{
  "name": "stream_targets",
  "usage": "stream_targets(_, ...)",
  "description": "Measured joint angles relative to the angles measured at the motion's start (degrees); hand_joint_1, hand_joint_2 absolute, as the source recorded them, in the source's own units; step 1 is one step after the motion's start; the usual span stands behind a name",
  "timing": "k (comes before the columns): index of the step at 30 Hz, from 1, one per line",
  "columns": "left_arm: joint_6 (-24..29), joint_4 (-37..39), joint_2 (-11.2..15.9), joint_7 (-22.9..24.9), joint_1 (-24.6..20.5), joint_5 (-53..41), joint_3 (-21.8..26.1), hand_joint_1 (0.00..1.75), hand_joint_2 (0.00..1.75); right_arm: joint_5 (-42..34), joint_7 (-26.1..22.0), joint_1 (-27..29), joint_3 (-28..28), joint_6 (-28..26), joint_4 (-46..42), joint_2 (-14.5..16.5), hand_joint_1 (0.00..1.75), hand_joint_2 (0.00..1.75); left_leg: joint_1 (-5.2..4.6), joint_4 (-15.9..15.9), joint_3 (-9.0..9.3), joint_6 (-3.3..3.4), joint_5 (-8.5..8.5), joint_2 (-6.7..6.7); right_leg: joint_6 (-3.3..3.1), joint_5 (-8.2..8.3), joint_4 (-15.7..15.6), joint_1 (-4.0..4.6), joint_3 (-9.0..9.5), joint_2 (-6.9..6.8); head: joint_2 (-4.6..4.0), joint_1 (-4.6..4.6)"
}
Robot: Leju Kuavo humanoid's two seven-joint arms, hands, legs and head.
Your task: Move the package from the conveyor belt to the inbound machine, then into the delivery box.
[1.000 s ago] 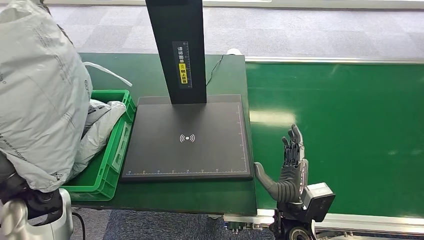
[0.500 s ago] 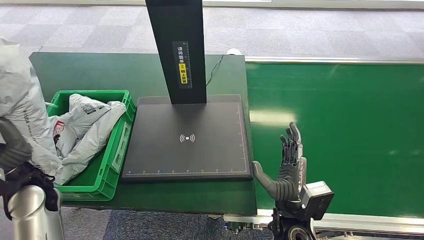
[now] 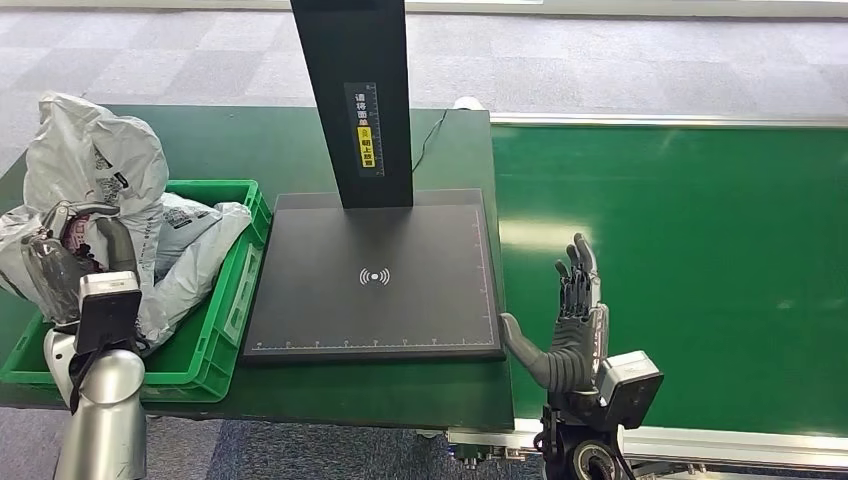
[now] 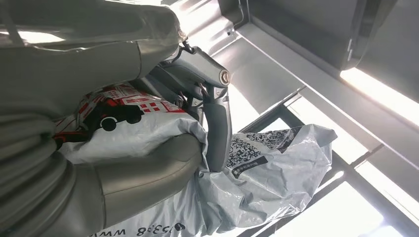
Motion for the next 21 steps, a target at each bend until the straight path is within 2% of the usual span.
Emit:
stream_targets(7, -0.7, 2.5, 0.8, 1.1, 0.5, 1.8, -2.7, 1.75, 1.75, -0.4, 0.2, 0.0, -0.1, 0.6, 0.0, 0.0, 0.0, 1.75, 0.0, 0.0, -0.01, 0.0, 0.0, 0.0, 0.0, 0.0, 0.0, 0.0, 0.0, 0.0, 0.0, -0.01)
stream_targets(12, -5.1, 3.4, 1.2, 6.5, 1.5, 0.5, -4.5, 1.75, 1.75, -0.4, 0.2, 0.1, -0.3, 0.7, 0.0, 0.0, 0.0, 1.75, 0.0, 0.0, 0.0, 0.0, 0.0, 0.01, 0.0, 0.0, 0.0, 0.0, 0.01, 0.0, 0.0, 0.0)
stream_targets(21, -10.3, 3.7, 1.8, 13.3, 3.4, -2.5, -5.6, 1.75, 1.75, 0.4, 0.5, 0.6, -0.7, 1.6, -0.2, -0.2, 0.0, 1.75, 0.0, 0.0, -0.01, 0.0, 0.0, 0.01, 0.0, -0.01, 0.0, 0.0, 0.0, 0.0, 0.0, -0.01)
